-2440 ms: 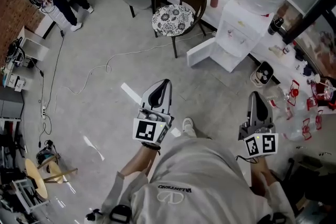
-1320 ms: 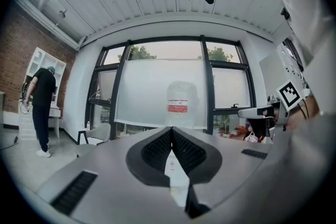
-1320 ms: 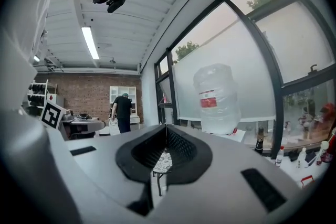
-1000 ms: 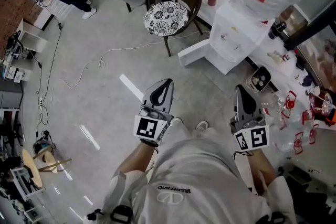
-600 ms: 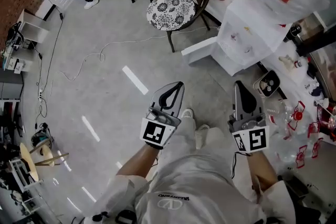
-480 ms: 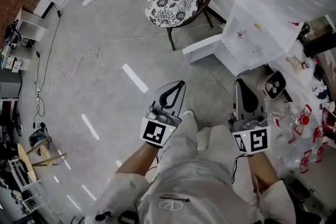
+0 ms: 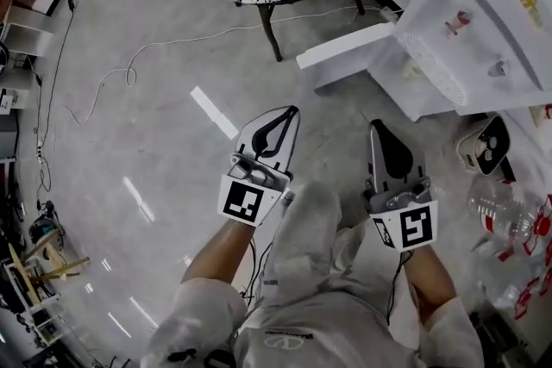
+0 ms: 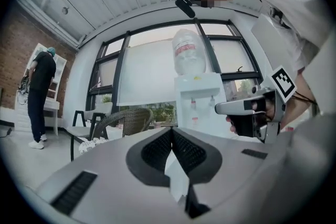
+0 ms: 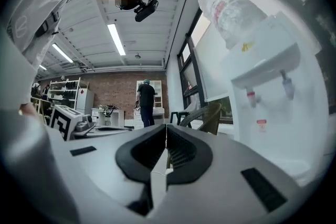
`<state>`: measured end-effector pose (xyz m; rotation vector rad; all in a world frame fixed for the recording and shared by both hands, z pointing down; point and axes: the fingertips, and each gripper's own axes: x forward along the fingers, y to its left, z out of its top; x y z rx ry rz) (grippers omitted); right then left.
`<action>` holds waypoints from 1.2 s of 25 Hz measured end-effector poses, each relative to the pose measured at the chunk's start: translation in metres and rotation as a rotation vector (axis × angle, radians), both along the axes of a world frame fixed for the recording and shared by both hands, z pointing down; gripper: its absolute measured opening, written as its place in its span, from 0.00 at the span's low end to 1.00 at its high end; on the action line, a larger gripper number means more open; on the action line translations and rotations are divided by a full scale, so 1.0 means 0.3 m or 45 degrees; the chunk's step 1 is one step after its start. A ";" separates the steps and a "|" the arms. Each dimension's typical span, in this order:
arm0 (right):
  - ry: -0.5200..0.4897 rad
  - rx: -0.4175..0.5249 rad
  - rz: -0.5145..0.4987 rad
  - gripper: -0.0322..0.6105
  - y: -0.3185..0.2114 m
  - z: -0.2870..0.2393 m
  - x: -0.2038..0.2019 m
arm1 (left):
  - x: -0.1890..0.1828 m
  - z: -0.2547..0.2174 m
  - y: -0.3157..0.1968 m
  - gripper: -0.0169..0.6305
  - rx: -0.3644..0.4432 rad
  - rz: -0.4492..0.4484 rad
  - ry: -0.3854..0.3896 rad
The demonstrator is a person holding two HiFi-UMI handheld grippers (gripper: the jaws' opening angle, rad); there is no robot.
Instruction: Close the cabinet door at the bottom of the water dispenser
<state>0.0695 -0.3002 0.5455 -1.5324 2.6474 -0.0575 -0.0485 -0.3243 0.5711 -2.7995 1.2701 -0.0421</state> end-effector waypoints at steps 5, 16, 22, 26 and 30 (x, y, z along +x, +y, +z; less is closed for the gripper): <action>0.005 -0.052 -0.018 0.08 -0.087 0.220 -0.035 | -0.007 0.185 -0.071 0.04 0.013 0.024 0.026; 0.072 -0.046 -0.114 0.08 -0.283 0.586 -0.224 | -0.005 0.505 -0.238 0.04 0.054 0.002 0.036; 0.060 -0.043 -0.112 0.08 -0.351 0.701 -0.285 | -0.024 0.637 -0.307 0.08 0.043 0.003 0.025; 0.047 -0.037 -0.103 0.08 -0.392 0.732 -0.288 | -0.023 0.713 -0.339 0.12 0.029 0.032 -0.011; 0.053 -0.008 -0.087 0.08 -0.420 0.739 -0.270 | -0.017 0.764 -0.386 0.18 0.016 0.060 -0.017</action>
